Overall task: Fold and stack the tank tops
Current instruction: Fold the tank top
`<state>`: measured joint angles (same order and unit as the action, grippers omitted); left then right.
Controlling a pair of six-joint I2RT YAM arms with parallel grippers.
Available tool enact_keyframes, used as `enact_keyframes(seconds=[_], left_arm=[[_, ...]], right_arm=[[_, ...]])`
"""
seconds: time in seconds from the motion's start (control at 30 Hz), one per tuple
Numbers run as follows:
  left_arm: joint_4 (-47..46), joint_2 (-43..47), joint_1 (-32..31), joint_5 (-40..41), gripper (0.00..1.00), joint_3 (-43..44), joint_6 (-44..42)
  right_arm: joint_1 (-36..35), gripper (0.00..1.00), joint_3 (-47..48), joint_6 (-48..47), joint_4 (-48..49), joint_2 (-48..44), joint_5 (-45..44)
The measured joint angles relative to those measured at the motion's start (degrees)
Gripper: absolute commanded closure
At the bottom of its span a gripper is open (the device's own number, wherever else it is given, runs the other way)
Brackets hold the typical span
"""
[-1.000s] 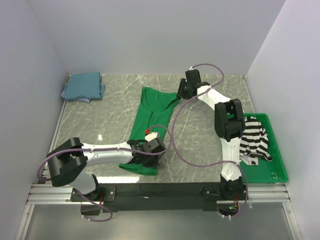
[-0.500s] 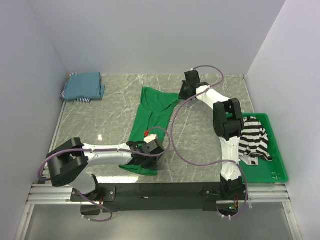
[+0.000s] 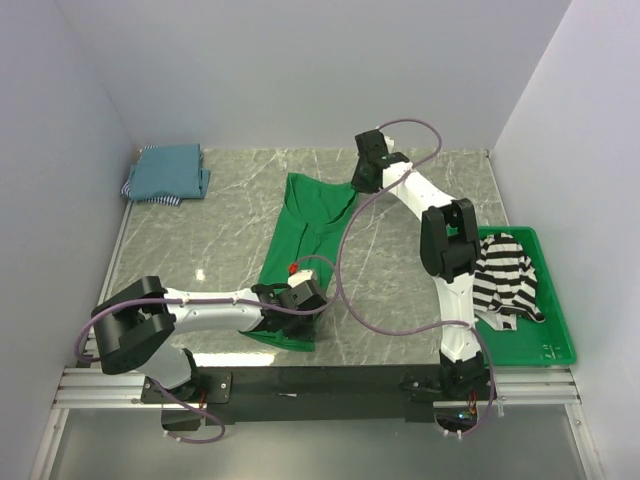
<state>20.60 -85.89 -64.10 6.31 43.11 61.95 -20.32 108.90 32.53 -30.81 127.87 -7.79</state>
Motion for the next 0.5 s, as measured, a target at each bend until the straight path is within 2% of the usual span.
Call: enact_keyframes(seconds=[0.17,0.5], left_arm=[[-0.07,0.72,0.0,-0.07,0.99,-0.63,-0.02],[0.24,2.38,0.0,-0.31,0.99,-1.57,-0.11]], right_arm=[[-1.14,0.71,0.09,1.18,0.66,0.0,-0.15],[-1.55,0.7,1.9,3.85,3.72,4.59,2.08]])
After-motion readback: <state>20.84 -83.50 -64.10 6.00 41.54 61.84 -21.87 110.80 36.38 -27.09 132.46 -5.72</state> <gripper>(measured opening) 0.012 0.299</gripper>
